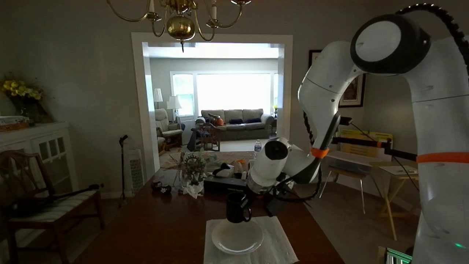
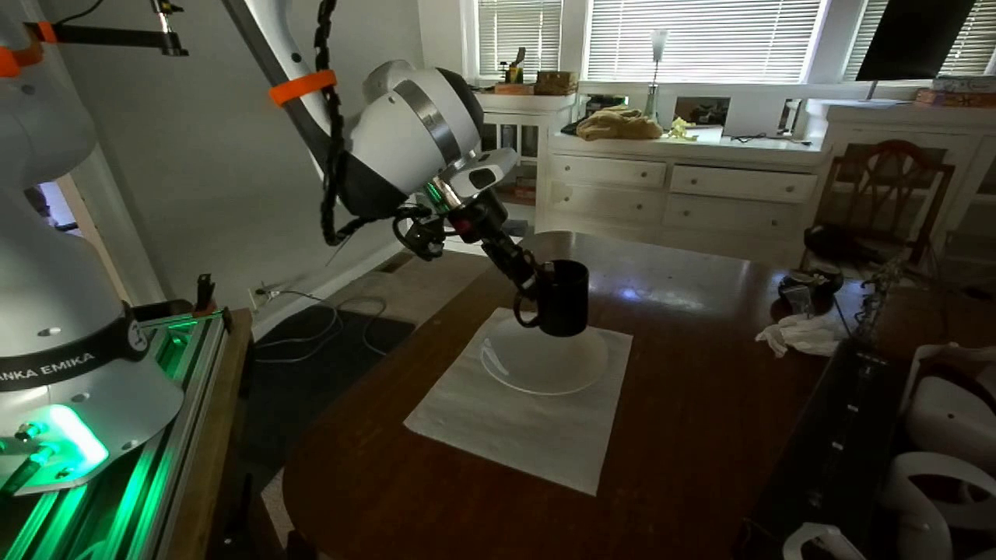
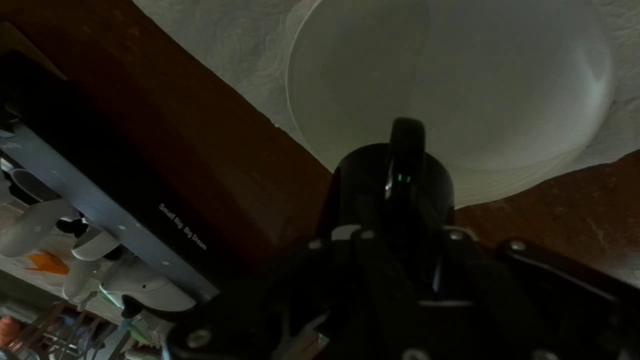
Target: Put the silver fork in the black mug then place the mug on the white plate.
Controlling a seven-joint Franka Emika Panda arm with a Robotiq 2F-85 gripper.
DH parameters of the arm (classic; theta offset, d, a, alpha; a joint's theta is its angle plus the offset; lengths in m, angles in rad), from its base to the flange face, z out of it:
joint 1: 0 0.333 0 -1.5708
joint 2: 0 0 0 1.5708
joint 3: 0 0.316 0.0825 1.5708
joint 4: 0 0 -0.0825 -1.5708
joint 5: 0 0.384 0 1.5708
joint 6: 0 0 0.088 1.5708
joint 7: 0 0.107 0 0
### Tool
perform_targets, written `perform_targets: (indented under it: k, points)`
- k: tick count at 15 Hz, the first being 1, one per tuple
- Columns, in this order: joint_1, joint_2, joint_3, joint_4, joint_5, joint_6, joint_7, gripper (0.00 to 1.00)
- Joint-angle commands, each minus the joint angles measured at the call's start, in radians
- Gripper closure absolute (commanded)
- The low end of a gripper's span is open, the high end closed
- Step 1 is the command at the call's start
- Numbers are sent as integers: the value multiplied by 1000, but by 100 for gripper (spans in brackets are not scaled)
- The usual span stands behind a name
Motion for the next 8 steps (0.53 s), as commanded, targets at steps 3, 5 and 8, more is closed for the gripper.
perform_targets:
  k: [3, 5, 8]
  points:
    - [15, 90, 34, 91, -110, -27, 96, 95]
    - [14, 120, 44, 105, -132, -35, 109, 95]
    - [11, 156, 56, 117, -157, -51, 122, 95]
